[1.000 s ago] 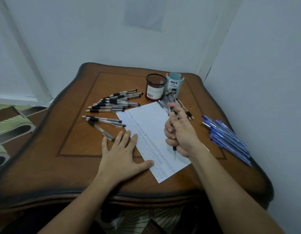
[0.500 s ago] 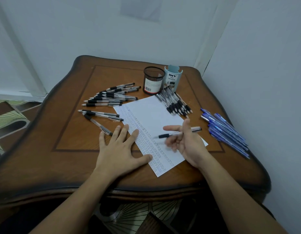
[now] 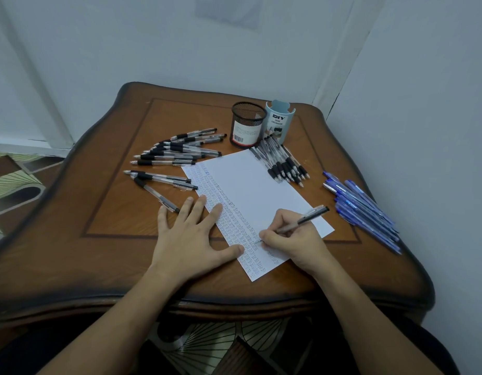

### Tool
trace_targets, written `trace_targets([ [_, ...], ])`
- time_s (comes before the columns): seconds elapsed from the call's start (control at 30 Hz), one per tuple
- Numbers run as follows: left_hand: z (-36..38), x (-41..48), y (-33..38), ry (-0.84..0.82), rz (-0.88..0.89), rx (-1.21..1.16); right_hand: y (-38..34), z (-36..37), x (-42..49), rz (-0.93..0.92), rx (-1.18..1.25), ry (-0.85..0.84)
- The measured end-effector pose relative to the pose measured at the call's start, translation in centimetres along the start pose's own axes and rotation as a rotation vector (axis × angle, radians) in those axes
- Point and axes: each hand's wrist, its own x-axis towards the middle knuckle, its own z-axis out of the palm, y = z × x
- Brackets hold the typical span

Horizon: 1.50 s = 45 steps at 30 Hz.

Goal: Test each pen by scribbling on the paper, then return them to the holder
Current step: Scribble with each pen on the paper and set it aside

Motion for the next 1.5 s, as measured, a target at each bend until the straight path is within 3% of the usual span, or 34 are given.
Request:
trace_targets([
  [1.5,0.0,0.0,0.1,0.003,-0.006,-0.006,1.1,0.6,-0.1,-0.044,-0.037,0.049],
])
